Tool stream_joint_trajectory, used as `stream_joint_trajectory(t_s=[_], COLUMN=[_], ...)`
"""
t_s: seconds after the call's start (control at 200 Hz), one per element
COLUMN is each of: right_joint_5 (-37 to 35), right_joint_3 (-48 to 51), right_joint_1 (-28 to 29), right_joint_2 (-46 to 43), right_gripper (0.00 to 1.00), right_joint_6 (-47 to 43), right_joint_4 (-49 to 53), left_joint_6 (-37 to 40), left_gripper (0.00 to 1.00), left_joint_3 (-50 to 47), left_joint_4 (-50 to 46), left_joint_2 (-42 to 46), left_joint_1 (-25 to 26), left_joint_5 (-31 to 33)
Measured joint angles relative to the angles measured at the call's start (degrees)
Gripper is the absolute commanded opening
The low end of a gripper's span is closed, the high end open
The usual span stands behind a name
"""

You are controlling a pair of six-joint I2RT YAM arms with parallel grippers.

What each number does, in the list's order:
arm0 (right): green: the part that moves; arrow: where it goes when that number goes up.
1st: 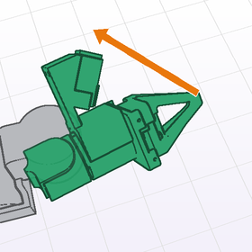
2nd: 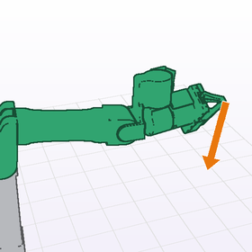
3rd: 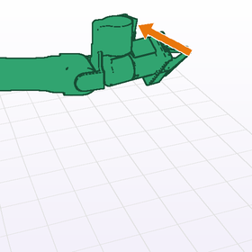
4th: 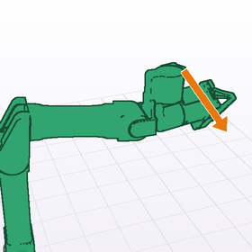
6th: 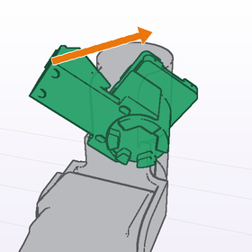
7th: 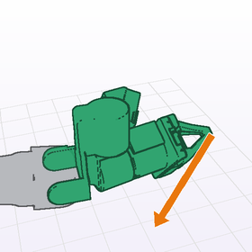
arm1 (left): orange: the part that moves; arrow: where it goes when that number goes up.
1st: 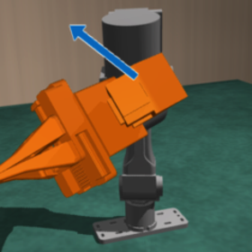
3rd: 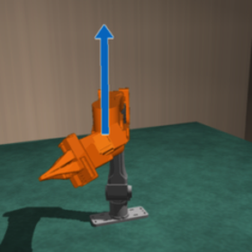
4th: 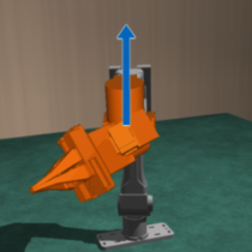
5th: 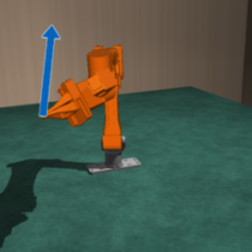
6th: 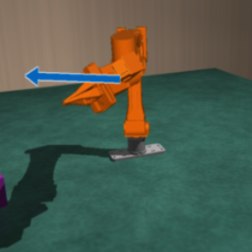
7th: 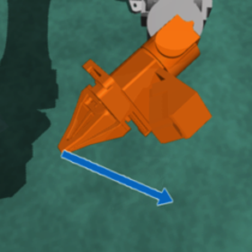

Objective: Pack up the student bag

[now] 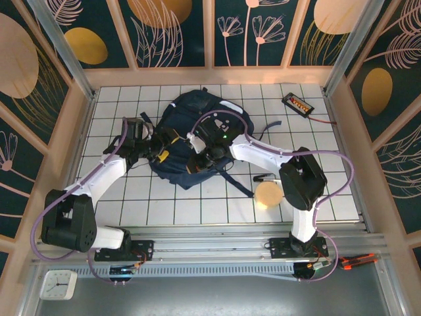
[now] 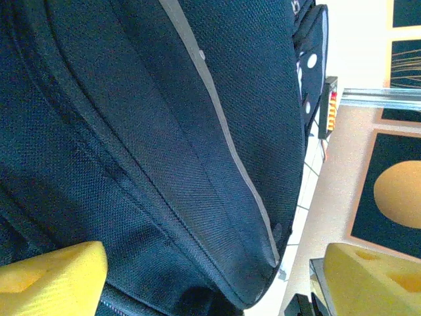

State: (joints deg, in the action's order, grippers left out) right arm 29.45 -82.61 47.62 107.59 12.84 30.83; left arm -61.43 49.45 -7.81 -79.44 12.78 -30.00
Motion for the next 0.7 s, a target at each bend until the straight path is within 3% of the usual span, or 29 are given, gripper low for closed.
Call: stream_joint_trajectory(t_s=[0.16, 0.24, 0.3, 0.345, 0.42, 0.465, 0.701], right_joint_5=[-2.1, -3.72, -4.68, -5.18, -5.66, -5.9, -6.49], right_joint_3=[-0.72, -0.98, -1.03, -1.03, -1.03, -1.03, -0.2], right_joint_1=[1.25, 2.23, 3.04, 3.48, 4.2, 4.35, 3.54], right_joint_2=[0.24, 0.37, 0.61, 0.83, 1.14, 1.2, 0.57], right_gripper=[0.0, 0.0, 0.0, 0.0, 0.0, 0.0, 0.0], right_joint_6=[0.0, 0.0, 0.02, 0.04, 0.24, 0.66, 1.07], right_joint_4=[0.04, 0.04, 0.02, 0.02, 0.02, -0.07, -0.63], left_joint_6=[-1.05, -1.27, -1.33, -0.98, -0.83, -1.03, 4.87], left_gripper=[0.74, 0.64, 0.51, 0.33, 0.17, 0.0, 0.0], left_joint_3=[0.0, 0.11, 0.42, 0.9, 1.6, 1.68, 6.84], left_joint_4=[1.55, 1.64, 1.6, 1.57, 1.36, 1.09, -5.77], left_joint_2=[-2.99, -5.22, -6.93, -8.07, -9.38, -9.77, -10.82], left_joint_1=[0.0, 0.0, 0.04, 0.09, 0.09, 0.07, 0.33], left_joint_5=[0.0, -0.02, 0.04, 0.07, 0.35, 0.48, 2.43])
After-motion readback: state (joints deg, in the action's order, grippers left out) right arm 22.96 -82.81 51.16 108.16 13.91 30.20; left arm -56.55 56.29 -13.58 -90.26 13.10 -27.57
